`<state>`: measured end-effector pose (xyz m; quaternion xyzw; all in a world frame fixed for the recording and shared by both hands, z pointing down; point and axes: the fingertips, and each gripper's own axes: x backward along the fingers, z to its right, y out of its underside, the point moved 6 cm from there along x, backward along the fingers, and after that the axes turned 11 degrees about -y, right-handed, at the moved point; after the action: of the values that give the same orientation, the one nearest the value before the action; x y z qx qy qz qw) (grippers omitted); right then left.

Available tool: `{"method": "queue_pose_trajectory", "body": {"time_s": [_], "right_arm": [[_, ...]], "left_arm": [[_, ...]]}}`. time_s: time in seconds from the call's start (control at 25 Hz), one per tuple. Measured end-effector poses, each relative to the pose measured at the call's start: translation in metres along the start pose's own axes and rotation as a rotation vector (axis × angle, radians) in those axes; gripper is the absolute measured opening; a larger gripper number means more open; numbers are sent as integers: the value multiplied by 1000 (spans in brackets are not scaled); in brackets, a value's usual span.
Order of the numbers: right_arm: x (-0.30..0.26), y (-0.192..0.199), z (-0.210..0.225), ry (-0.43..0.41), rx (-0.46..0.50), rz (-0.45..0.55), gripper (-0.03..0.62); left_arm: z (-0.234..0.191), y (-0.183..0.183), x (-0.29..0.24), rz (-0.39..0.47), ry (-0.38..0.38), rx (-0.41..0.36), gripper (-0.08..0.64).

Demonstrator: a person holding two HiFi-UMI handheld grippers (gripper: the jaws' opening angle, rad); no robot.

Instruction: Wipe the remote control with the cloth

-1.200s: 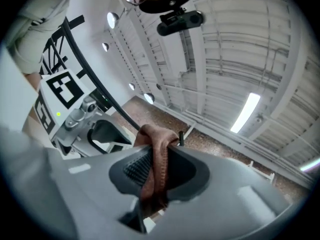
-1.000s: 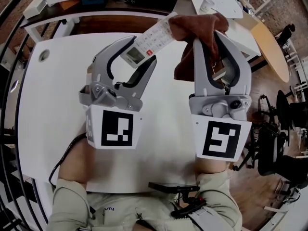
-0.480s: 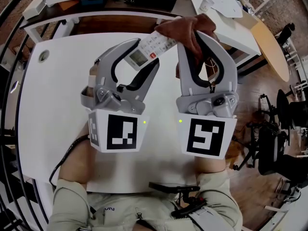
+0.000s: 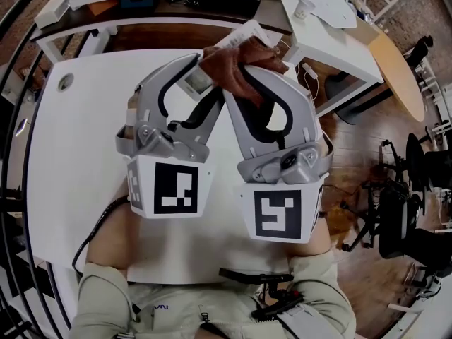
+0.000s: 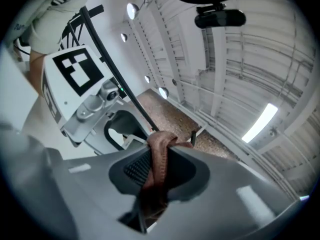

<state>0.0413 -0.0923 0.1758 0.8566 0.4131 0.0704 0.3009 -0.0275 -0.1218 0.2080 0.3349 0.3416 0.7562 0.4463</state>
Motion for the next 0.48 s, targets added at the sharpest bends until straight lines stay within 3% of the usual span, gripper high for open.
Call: {"method": "queue_pose_trajectory", "body": {"time_s": [0.2,0.48], "right_arm": [[-6,-8,-18,-99,26,20,75],[-7,-13,-26,-147,36,39,77]], "left_arm": [[-3,3,-1,-9,-12,4,242],[-7,5,-1,-13,-23,10,242]]}}
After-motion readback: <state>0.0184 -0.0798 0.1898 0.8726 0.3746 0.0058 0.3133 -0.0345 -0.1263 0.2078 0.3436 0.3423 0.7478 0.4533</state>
